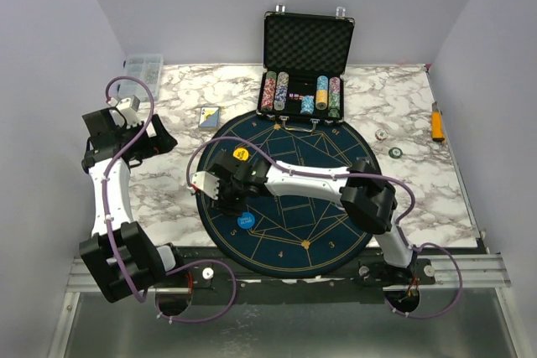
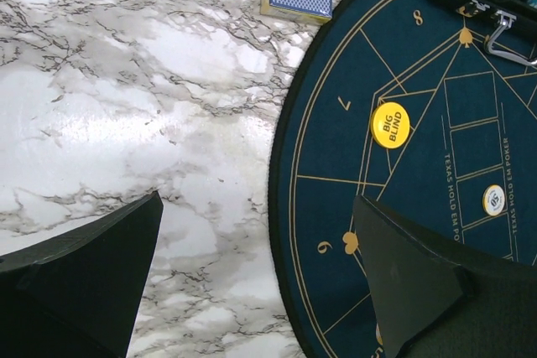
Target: Distribute texas hold em gaming equipment
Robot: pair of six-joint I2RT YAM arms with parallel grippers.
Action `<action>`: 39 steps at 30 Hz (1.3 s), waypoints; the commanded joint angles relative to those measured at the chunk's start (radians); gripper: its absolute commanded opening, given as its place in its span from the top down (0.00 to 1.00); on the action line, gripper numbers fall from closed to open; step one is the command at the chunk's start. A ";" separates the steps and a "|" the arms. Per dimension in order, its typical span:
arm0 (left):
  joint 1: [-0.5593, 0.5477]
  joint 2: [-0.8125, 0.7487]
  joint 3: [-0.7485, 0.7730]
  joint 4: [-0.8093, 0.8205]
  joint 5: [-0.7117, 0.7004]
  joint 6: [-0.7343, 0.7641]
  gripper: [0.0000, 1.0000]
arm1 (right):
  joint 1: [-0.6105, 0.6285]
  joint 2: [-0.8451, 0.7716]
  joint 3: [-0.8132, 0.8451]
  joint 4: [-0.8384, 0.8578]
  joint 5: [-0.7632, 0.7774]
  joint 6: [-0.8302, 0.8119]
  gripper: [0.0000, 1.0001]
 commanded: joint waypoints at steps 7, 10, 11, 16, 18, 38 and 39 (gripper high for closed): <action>0.027 0.002 0.025 -0.020 0.030 -0.005 0.01 | 0.046 0.080 0.043 0.030 -0.009 0.021 0.64; 0.029 0.004 0.026 -0.020 0.031 -0.006 0.02 | 0.046 0.097 0.046 0.035 -0.009 0.021 0.62; 0.031 0.005 0.025 -0.020 0.033 -0.005 0.01 | 0.047 0.105 0.050 0.034 -0.012 0.021 0.61; 0.032 0.005 0.025 -0.020 0.040 -0.005 0.01 | 0.046 0.111 0.062 0.032 -0.011 0.026 0.42; 0.033 0.005 0.024 -0.020 0.042 -0.005 0.02 | 0.047 0.098 0.069 0.030 -0.015 0.035 0.33; 0.029 -0.021 0.002 -0.013 0.066 0.036 0.02 | -0.356 -0.277 -0.289 -0.053 0.044 0.078 0.23; 0.029 -0.020 0.001 -0.012 0.064 0.034 0.02 | -0.374 -0.283 -0.302 -0.055 0.049 0.078 0.23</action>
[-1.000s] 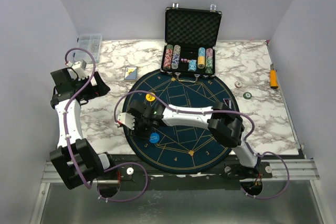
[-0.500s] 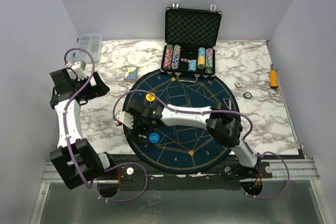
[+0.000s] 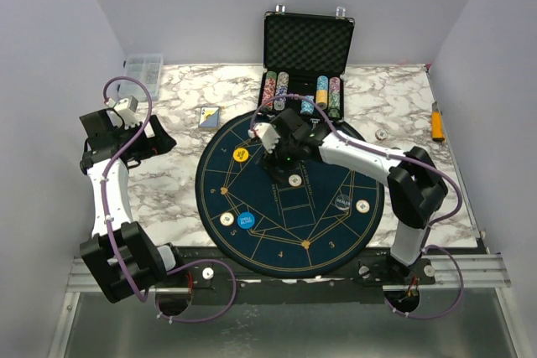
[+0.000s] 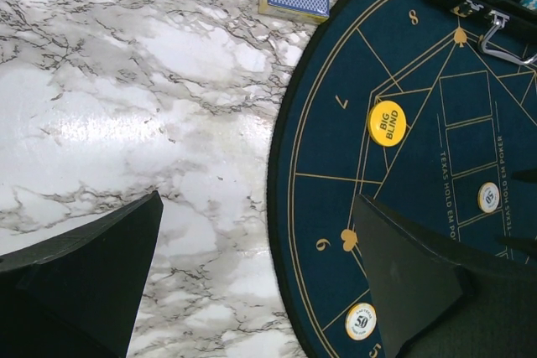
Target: Distribute texas hold em gaming equipment
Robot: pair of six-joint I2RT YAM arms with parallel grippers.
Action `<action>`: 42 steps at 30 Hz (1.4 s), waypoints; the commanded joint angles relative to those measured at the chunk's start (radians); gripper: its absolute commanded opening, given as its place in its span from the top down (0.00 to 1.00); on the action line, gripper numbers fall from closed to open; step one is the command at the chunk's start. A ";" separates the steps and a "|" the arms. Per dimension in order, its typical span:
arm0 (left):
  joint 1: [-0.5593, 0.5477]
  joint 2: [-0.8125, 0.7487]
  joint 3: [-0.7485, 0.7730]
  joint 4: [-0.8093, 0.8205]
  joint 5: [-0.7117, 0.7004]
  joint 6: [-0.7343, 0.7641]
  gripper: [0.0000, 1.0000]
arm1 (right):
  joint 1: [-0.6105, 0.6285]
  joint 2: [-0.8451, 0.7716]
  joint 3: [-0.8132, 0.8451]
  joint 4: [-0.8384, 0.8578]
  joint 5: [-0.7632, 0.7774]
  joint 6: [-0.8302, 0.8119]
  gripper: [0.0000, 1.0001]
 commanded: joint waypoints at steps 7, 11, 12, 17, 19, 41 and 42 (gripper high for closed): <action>0.001 -0.018 0.001 -0.002 0.040 0.019 0.02 | -0.097 -0.025 -0.104 -0.031 0.065 0.000 0.23; 0.000 -0.030 -0.002 -0.001 0.037 0.023 0.02 | -0.117 -0.001 -0.125 -0.025 0.066 0.000 0.23; 0.000 -0.032 -0.002 -0.001 0.039 0.023 0.02 | -0.125 0.002 -0.132 -0.022 0.065 -0.001 0.23; 0.000 -0.025 -0.001 -0.001 0.042 0.022 0.02 | -0.146 0.023 -0.139 -0.022 0.036 -0.003 0.23; 0.000 -0.021 0.002 -0.001 0.042 0.021 0.02 | -0.146 0.036 -0.139 -0.024 0.029 -0.007 0.24; -0.001 -0.007 0.007 0.004 0.035 0.018 0.02 | -0.107 0.095 -0.169 -0.005 0.012 -0.047 0.41; -0.001 -0.007 0.007 0.004 0.037 0.017 0.02 | -0.107 0.095 -0.169 -0.006 0.003 -0.046 0.44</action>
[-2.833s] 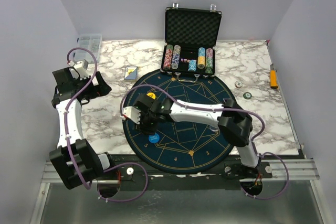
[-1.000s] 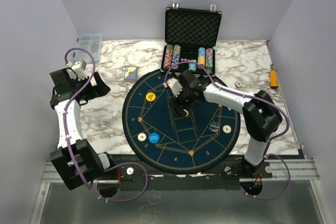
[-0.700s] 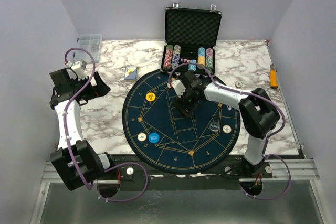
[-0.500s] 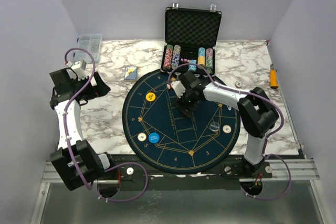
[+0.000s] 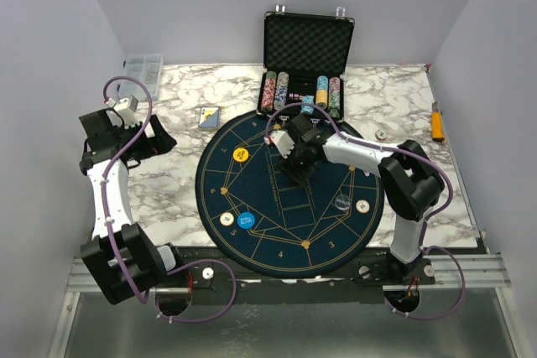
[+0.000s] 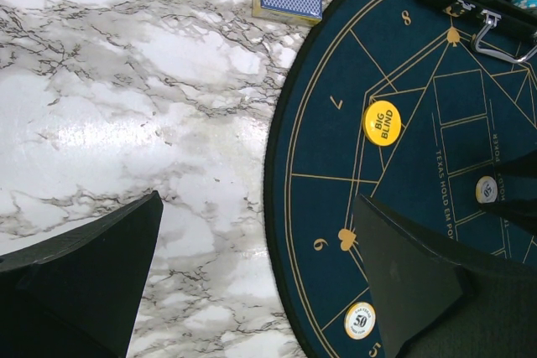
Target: Distribute texas hold em gaming equipment
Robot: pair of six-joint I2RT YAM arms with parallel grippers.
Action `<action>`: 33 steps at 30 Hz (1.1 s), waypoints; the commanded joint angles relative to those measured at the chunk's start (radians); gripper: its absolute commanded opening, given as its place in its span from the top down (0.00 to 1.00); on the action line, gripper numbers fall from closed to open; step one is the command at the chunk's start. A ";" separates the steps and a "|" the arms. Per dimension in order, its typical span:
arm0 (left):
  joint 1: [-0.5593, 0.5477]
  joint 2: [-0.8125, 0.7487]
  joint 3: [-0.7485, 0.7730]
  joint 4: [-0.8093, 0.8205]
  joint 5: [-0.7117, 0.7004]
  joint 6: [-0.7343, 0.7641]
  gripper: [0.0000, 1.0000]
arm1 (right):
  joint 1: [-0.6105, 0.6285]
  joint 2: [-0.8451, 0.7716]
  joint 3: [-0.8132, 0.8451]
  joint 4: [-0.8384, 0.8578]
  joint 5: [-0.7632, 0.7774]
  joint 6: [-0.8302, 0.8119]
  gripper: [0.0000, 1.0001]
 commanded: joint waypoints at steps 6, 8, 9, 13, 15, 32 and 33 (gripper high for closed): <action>-0.001 0.002 0.006 0.003 0.022 0.011 0.02 | 0.024 0.032 0.001 -0.025 -0.079 -0.003 0.62; -0.001 0.002 0.006 0.003 0.023 0.011 0.02 | 0.025 0.023 0.020 -0.038 -0.082 -0.003 0.65; -0.001 0.002 0.006 0.003 0.023 0.011 0.02 | 0.024 0.021 0.030 -0.043 -0.084 -0.003 0.65; -0.001 0.002 0.007 0.003 0.022 0.010 0.02 | 0.025 0.014 0.067 -0.048 -0.089 0.000 0.66; -0.001 0.002 0.006 0.004 0.022 0.011 0.02 | 0.025 0.020 0.091 -0.051 -0.096 0.000 0.66; 0.002 0.006 0.016 0.003 0.040 0.004 0.02 | 0.169 0.369 0.700 -0.031 -0.122 0.044 0.68; 0.001 0.006 0.015 0.005 0.041 0.005 0.02 | 0.177 0.392 0.728 -0.023 -0.122 0.050 0.68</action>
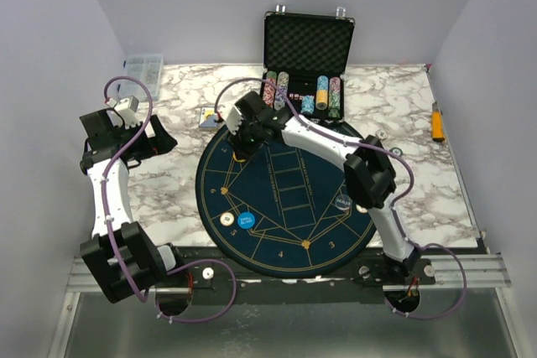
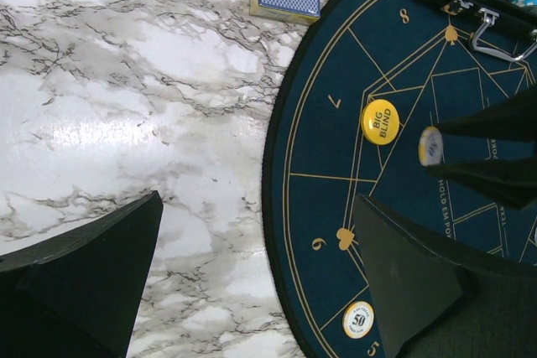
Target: Distribute texas hold em gaming equipment
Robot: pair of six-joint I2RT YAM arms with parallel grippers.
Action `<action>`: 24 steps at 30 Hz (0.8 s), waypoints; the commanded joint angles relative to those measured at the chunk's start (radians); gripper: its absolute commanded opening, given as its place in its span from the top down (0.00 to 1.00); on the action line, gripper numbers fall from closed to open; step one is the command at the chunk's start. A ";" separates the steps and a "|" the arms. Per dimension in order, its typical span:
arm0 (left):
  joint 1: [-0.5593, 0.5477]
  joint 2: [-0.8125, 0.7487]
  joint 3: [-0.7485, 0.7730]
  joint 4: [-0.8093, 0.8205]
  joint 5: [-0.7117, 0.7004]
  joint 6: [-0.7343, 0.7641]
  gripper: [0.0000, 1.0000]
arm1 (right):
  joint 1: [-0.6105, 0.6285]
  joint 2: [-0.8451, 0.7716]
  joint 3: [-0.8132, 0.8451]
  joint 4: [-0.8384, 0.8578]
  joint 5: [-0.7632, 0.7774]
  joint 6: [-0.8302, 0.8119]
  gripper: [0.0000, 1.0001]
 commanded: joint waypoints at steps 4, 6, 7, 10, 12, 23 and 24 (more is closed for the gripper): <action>0.001 0.000 0.016 0.003 0.035 0.007 0.01 | 0.073 0.215 0.274 0.045 -0.016 0.033 0.67; 0.001 0.002 0.018 0.004 0.035 0.008 0.02 | 0.082 0.251 0.318 0.044 -0.019 0.040 0.67; 0.002 0.002 0.018 0.003 0.035 0.009 0.02 | 0.085 0.267 0.334 0.046 -0.020 0.041 0.67; 0.001 0.001 0.020 0.003 0.036 0.010 0.01 | 0.094 0.298 0.358 0.053 -0.015 0.039 0.67; 0.002 0.003 0.020 0.003 0.038 0.009 0.02 | 0.096 0.314 0.361 0.063 -0.011 0.039 0.67; 0.002 0.009 0.020 0.002 0.045 0.009 0.02 | 0.097 0.352 0.373 0.083 0.008 0.038 0.50; 0.002 0.010 0.020 0.004 0.045 0.010 0.02 | 0.097 0.347 0.375 0.081 0.007 0.039 0.44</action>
